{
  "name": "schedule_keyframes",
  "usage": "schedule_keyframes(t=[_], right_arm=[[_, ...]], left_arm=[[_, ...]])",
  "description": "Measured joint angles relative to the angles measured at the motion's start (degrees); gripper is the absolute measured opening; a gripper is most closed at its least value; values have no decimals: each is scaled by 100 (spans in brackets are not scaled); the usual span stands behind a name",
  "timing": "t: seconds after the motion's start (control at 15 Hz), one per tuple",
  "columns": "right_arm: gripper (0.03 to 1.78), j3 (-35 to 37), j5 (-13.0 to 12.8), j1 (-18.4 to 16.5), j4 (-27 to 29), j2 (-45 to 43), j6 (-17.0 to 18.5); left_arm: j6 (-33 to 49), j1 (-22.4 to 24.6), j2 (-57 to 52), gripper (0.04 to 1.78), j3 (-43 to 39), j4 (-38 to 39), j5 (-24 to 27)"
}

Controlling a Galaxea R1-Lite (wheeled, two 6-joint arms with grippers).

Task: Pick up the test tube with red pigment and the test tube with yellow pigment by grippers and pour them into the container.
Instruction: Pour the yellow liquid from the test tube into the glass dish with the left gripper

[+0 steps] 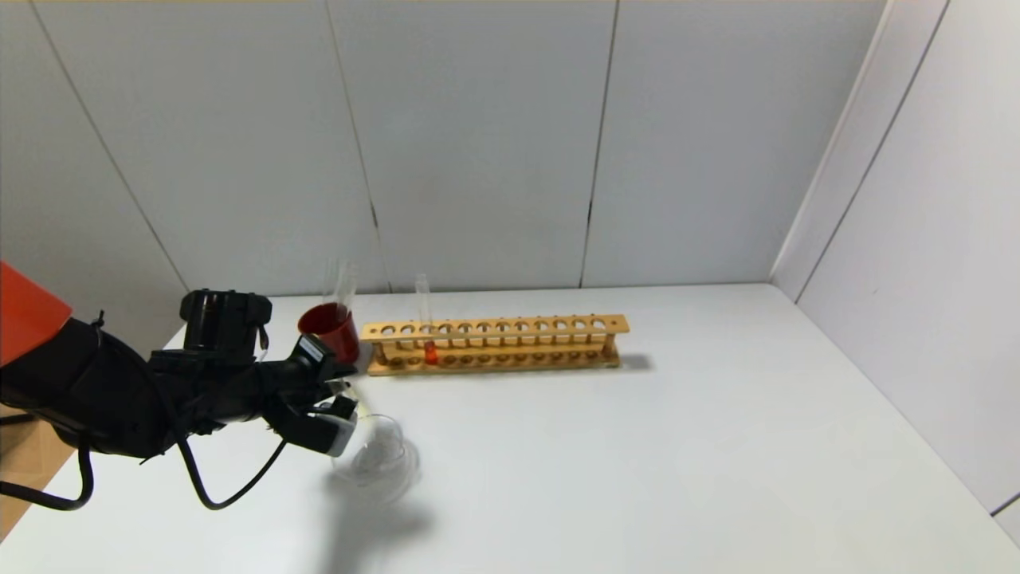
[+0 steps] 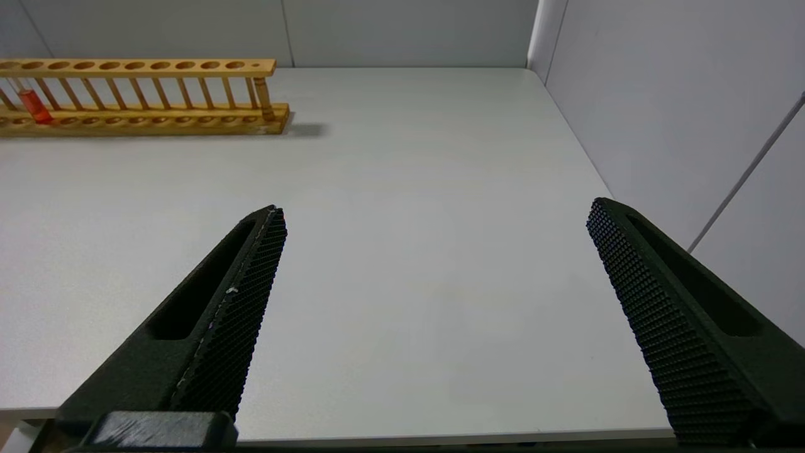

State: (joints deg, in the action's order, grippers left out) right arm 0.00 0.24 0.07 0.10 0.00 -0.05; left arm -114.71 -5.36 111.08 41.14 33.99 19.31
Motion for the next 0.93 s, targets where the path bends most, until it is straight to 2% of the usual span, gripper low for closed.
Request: schedule_keyframes(t=[0.93], right_arm=[[175, 0, 0, 0, 0, 0, -2]], left_arm=[[-428, -12, -52, 33, -291, 165, 6]])
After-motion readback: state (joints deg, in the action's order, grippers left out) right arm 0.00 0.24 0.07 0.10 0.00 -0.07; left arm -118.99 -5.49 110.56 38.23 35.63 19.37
